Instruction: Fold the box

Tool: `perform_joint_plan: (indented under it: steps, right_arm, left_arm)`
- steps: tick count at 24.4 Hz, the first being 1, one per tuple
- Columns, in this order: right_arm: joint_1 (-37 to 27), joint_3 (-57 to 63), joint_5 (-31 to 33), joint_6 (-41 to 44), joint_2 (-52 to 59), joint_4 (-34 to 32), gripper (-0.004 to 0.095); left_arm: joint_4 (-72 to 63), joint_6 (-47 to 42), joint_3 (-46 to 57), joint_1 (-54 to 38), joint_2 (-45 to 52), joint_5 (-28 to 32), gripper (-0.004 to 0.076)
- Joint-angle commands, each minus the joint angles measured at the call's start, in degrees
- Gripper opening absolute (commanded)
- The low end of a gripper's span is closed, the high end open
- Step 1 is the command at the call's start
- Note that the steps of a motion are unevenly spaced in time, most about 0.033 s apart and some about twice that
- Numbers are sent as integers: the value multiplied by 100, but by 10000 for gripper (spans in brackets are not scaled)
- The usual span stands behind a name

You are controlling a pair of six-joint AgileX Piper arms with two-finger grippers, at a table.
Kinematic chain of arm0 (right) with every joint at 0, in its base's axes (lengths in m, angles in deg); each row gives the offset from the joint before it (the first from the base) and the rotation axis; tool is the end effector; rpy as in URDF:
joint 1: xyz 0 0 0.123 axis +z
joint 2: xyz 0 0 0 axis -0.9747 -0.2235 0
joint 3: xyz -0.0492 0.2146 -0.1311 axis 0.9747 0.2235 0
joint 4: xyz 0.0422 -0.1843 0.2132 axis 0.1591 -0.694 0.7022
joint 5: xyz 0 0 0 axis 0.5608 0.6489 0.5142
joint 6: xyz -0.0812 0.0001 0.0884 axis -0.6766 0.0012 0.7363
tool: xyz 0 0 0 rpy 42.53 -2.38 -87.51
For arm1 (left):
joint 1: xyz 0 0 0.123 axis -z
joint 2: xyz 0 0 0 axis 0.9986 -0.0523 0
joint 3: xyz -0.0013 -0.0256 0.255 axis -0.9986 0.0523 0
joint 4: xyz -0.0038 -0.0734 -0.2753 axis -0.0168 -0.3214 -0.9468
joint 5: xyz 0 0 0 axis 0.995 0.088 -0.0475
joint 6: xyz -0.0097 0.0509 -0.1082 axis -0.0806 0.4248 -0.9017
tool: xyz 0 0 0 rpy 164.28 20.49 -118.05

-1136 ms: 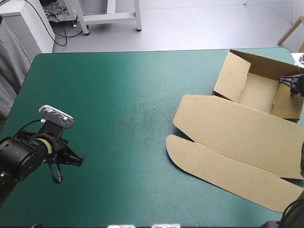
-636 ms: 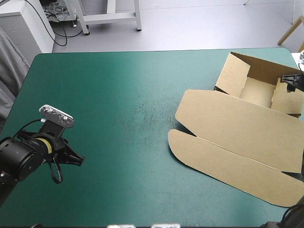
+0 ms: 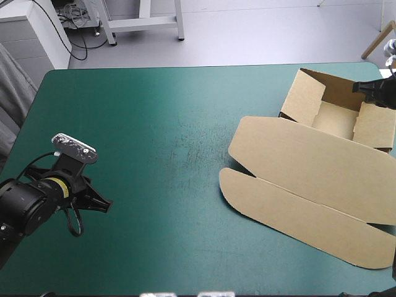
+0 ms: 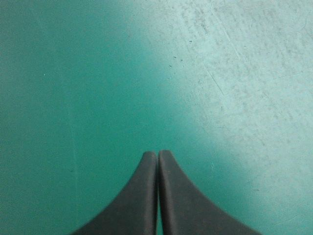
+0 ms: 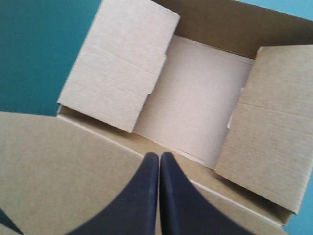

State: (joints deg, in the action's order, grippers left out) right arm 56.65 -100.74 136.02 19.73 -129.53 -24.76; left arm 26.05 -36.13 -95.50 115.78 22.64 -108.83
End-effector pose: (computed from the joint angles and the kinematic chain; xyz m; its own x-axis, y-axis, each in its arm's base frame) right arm 0.3660 -0.0923 0.3821 -0.7598 0.1148 -0.6399 0.0060 0.9855 0.1697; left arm 0.2111 -0.0786 0.3197 -0.7052 0.4100 -0.5784 0.3384 0.9116 0.2336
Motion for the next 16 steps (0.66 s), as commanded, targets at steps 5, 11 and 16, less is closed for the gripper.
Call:
perform_joint_plan:
  steps: [5, 11, 16]
  right_arm:
    - [1821, 359, -173, -22, 1155, -639, -12]
    - [2712, 2160, -1245, -22, 2214, -938, -12]
    - [2814, 3631, -1633, -135, 3092, -883, -13]
  left_arm:
    - [107, 240, -5, 23, 342, 486, -10]
    - [91, 240, 874, 23, 1008, 608, -10]
    - [-39, 240, 1454, 23, 1659, 663, -10]
